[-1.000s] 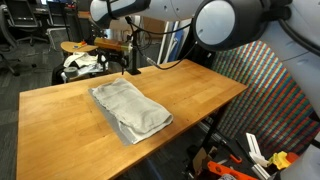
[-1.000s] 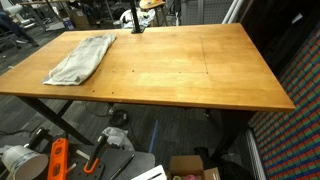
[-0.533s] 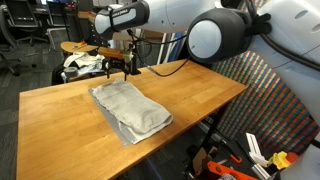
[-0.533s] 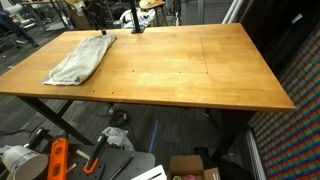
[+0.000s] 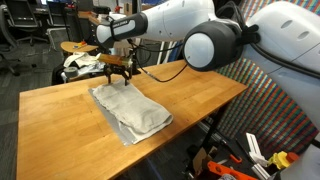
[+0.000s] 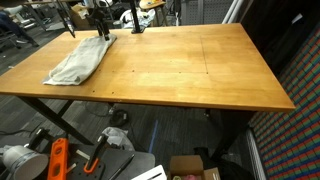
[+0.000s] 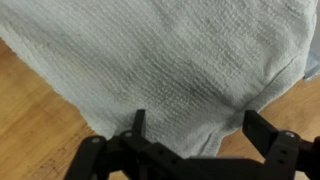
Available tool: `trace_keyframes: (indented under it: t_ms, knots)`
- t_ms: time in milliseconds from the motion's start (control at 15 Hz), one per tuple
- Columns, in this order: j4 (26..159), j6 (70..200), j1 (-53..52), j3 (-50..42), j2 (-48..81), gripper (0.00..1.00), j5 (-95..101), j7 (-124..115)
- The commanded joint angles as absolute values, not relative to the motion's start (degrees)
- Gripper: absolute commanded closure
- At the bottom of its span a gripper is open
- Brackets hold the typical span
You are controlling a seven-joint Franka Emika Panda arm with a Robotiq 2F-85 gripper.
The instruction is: Fold the towel
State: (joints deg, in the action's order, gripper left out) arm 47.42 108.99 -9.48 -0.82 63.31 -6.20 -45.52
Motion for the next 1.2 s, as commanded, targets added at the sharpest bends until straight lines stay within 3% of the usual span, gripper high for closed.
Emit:
trace_keyframes:
  t_ms: [0,1133]
  knots:
    - [43.0,111.3,-8.7,-1.3,66.6,0.0,-6.5,-48.0]
    - [40.6,111.1,-4.9,-0.6,66.8,0.0,-6.6,-52.1]
